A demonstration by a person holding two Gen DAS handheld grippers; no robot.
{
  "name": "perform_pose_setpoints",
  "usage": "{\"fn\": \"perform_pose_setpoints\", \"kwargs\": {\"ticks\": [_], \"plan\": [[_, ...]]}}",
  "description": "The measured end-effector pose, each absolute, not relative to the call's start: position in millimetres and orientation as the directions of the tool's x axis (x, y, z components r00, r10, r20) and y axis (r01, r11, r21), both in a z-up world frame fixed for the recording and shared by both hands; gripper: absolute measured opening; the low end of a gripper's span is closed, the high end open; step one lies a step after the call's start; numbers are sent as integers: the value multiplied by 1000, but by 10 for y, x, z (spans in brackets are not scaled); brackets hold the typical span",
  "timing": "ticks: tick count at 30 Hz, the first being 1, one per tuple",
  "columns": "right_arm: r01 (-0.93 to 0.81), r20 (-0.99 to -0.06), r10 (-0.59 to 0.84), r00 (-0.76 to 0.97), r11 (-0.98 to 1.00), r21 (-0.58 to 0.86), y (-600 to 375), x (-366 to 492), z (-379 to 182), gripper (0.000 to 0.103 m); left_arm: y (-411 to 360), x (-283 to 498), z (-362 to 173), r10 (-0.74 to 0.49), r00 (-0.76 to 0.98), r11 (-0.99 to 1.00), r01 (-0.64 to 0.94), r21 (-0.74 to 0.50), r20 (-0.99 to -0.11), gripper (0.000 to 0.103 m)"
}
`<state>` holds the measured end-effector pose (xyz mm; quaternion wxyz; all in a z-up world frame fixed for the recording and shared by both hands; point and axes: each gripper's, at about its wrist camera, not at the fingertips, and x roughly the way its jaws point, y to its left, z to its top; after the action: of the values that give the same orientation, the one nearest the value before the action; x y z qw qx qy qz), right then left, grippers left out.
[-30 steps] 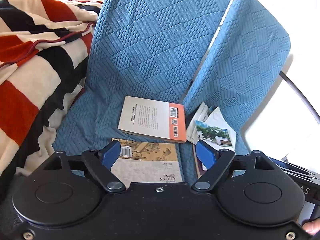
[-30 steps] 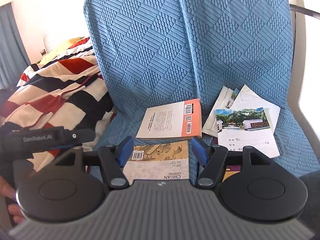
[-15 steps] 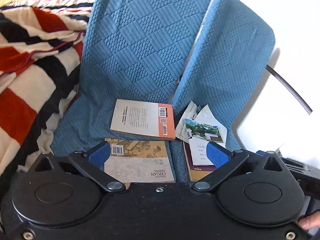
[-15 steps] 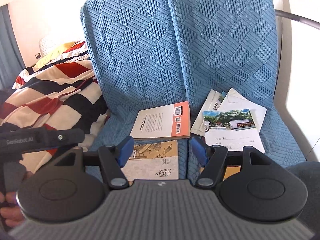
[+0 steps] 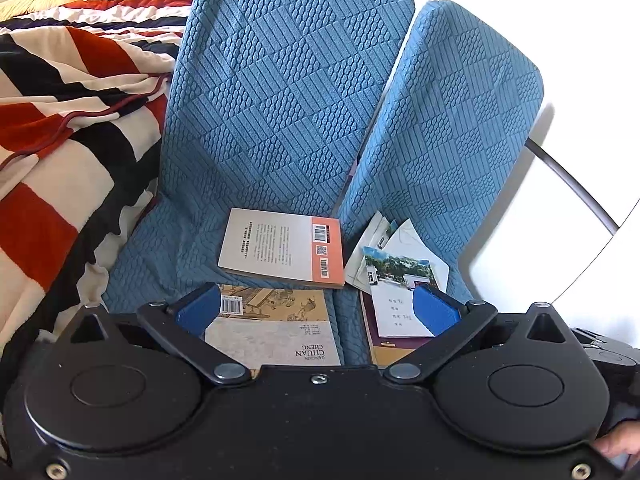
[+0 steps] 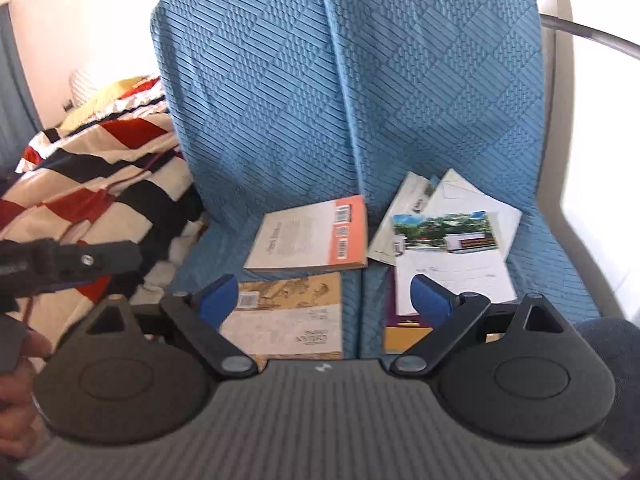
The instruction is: Organize objects
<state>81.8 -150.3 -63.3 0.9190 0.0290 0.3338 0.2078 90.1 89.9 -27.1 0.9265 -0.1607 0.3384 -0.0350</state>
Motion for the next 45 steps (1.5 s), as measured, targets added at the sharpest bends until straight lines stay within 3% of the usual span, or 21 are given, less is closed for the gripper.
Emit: {"fn": "perform_pose_setpoints", "kwargs": {"ticks": [12,32,40,45], "plan": [[-350,-610,404,682,912,213,-1592,839,-632,103,852,910,-247,-161,775,953,-40,-302,-612,102],[-380,-608,440,661,895,234,-1489,1430,-1198,103,866,1719,-1132,-182,783,958,6,-286,-595,102],[-388,-628,448,636,889,242,-1511,1685,-1422,102,892,2059,-1520,-188,749,956,-10,-294,-636,102],[-380,-651,456,607,886,266,-1497,1855,-1548,99,914,2239,-1667,-248,738,934,11,-357,-627,102]]}}
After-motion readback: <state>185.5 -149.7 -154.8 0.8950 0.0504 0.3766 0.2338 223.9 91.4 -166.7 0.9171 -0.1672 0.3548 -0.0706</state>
